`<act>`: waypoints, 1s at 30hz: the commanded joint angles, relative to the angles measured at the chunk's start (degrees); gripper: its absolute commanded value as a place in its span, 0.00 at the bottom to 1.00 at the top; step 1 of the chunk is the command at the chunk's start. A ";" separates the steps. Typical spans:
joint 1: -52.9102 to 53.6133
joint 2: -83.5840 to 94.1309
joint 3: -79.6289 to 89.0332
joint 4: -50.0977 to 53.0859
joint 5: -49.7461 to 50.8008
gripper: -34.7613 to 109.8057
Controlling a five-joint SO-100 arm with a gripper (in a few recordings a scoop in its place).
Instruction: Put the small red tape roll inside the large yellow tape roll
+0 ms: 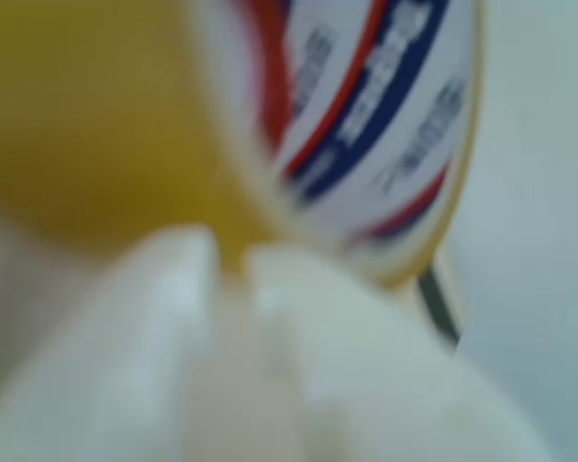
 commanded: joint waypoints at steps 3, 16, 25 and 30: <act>-2.29 30.50 20.83 -1.05 1.67 0.24; -2.46 69.79 55.99 3.52 -2.11 0.24; -0.79 104.41 81.39 10.37 -5.89 0.24; -0.70 129.02 94.75 20.74 -7.12 0.24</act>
